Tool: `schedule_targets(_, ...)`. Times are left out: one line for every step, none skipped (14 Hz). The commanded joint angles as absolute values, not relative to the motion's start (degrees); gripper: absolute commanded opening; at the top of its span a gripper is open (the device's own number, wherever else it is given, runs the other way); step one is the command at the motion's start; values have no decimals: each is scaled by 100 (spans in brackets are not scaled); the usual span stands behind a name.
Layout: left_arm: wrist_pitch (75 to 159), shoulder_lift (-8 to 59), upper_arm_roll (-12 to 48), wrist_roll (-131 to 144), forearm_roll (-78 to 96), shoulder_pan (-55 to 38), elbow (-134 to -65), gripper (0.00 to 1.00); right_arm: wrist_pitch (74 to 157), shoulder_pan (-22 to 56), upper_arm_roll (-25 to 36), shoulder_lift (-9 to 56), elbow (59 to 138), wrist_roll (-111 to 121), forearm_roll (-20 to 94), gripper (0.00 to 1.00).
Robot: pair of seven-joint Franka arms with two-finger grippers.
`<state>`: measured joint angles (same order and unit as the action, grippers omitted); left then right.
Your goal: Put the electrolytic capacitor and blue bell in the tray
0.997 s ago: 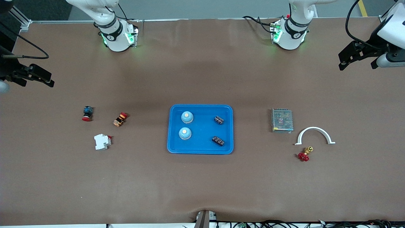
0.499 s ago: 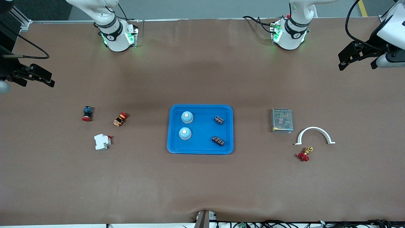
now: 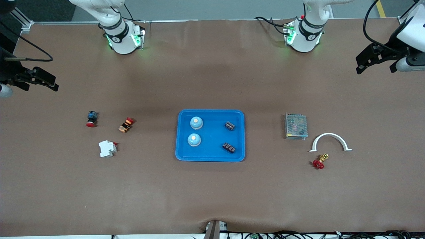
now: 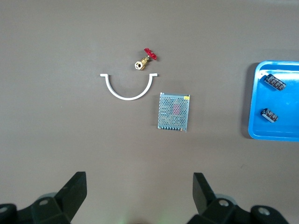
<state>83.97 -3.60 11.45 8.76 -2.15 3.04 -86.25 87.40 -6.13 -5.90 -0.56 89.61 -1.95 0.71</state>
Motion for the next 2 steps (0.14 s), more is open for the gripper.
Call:
schedule_targets(8341, -352, 1143, 729, -105, 325, -8631, 100, 8798, -580, -580, -211, 9114, -264, 88, 100)
schedule_targets(8341, -352, 1143, 729, -105, 334, -8631, 100, 8798, -580, -580, -211, 9114, -264, 88, 100)
